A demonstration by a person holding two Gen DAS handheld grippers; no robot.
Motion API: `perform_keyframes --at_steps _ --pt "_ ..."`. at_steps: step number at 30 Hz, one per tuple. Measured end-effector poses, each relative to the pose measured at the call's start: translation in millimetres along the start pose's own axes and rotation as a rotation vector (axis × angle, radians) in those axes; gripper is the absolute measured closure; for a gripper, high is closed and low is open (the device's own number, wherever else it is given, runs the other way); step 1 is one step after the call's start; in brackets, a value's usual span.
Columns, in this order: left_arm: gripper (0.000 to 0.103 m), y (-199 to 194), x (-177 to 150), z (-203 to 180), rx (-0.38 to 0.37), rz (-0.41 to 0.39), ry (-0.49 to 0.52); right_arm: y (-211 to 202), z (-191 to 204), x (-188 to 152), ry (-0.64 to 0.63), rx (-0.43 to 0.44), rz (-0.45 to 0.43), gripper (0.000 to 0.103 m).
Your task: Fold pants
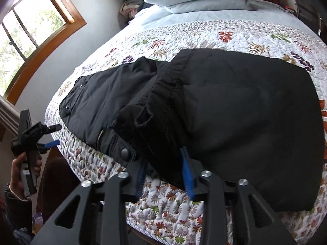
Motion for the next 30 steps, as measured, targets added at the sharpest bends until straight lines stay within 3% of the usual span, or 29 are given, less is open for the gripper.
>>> perform_keyframes --at_steps 1,3,5,7,15,18,25,26,28,30 --pt "0.003 -0.3 0.1 -0.7 0.0 -0.001 0.001 -1.2 -0.2 -0.1 0.015 0.021 0.002 0.047" --pt "0.003 -0.6 0.3 -1.2 0.003 -0.004 -0.001 -6.8 0.6 0.6 0.064 0.104 -0.006 0.037" --pt "0.003 -0.2 1.0 -1.3 0.0 -0.003 -0.007 -13.8 5.5 3.7 0.055 0.124 -0.036 0.037" --pt "0.003 -0.7 1.1 -0.8 -0.003 -0.001 -0.012 -14.7 10.6 6.5 0.007 0.071 -0.045 0.038" --pt "0.003 4.2 -3.8 -5.9 -0.015 0.016 -0.022 4.2 22.6 3.0 -0.117 -0.028 -0.002 0.059" --pt "0.003 6.0 -3.2 -5.9 -0.026 0.02 -0.039 5.1 22.3 2.4 -0.097 -0.001 -0.004 0.077" --pt "0.003 5.6 2.2 4.2 -0.146 -0.009 -0.199 9.8 28.7 -2.3 -0.141 -0.01 0.009 0.077" --pt "0.003 6.2 3.3 5.5 -0.157 -0.012 -0.217 9.8 27.9 -2.5 -0.135 0.001 0.012 0.072" --pt "0.003 9.1 5.9 7.1 -0.184 -0.01 -0.261 4.9 26.1 -1.3 -0.091 0.054 0.013 0.051" --pt "0.003 10.5 8.8 7.7 -0.214 -0.013 -0.292 -7.8 25.6 1.9 -0.054 0.109 -0.018 0.051"
Point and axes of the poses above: each gripper's, at about its wrist camera, not at the fingertips, and y roughly the way its jaws point, z to its left, x to its top, the point moved 2 cm from there along y, roughly the way its jaws point, and after that the axes turned 9 degrees about -z, right-handed, at the moved point
